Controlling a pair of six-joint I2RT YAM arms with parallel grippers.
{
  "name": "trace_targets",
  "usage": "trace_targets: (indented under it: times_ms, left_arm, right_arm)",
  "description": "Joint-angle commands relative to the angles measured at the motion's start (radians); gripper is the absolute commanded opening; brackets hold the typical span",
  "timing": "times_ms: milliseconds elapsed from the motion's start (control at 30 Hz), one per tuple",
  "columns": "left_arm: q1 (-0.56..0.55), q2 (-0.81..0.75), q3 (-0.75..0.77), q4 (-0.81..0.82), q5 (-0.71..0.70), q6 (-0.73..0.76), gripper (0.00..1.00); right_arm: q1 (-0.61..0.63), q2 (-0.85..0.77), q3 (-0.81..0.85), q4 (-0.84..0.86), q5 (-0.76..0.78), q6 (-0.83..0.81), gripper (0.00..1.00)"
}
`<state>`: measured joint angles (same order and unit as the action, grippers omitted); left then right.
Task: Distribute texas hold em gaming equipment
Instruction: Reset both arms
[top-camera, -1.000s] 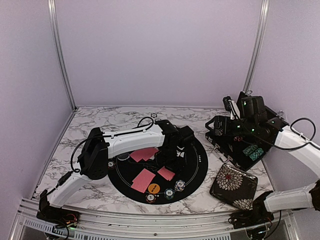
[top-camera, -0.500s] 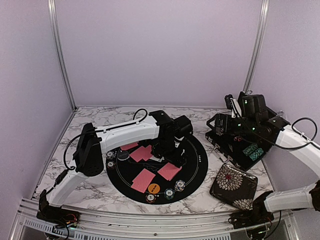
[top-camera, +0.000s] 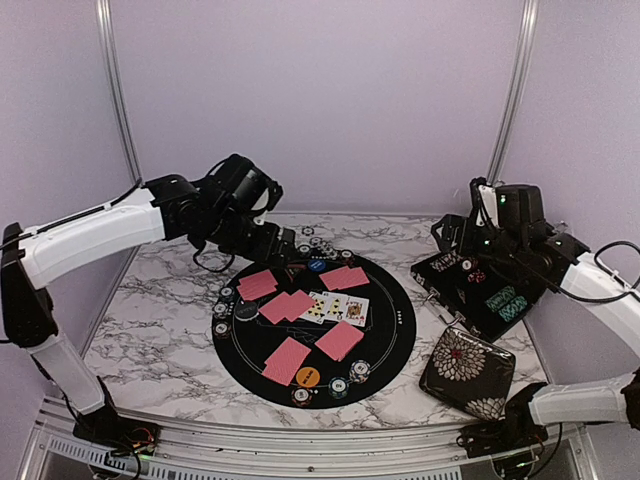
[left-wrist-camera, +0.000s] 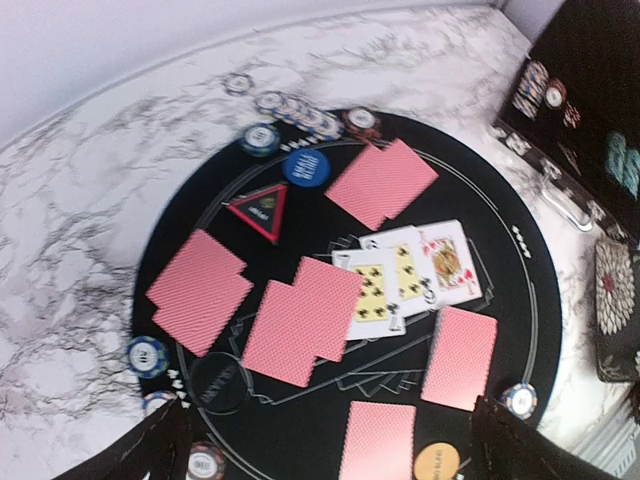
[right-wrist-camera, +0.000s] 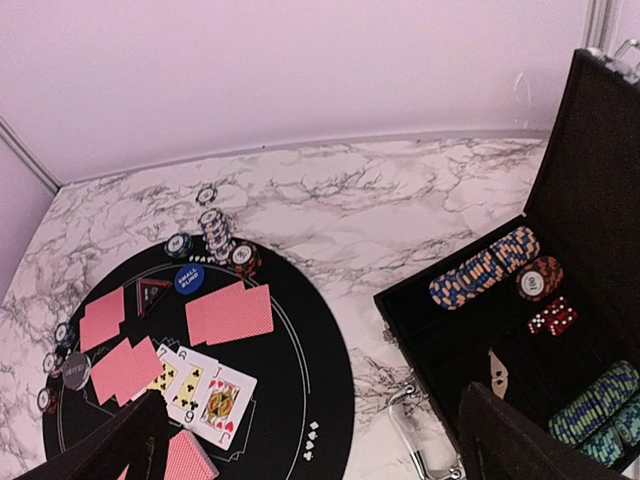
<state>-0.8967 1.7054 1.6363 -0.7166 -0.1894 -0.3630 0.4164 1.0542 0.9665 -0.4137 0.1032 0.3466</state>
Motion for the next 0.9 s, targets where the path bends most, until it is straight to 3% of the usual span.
trace_targets:
  times_ms: [0,333,567,867]
  left_arm:
    - [0.103,-0.235,-0.246,0.246,-0.062,0.001,0.99]
    - [0.351,-0.580,-0.620,0.466,-0.021,0.036,0.99]
    - [0.460,-0.586,-0.693,0.536,0.058,0.027,0.99]
    - [0.500,-0.560,-0.713,0.588,0.110,0.021,0.99]
  right_arm:
    - [-0.007,-0.045,0.011,0.096,0.139,-0.001,0.98]
    - [-0.007,-0.027,-0.022,0.160,0.244,-0.002,0.99]
    - [-0.006,-0.015,-0.037,0.234,0.220,-0.034,0.98]
    - [-0.007,-0.026,-0.058,0.270,0.213,-0.071,0.99]
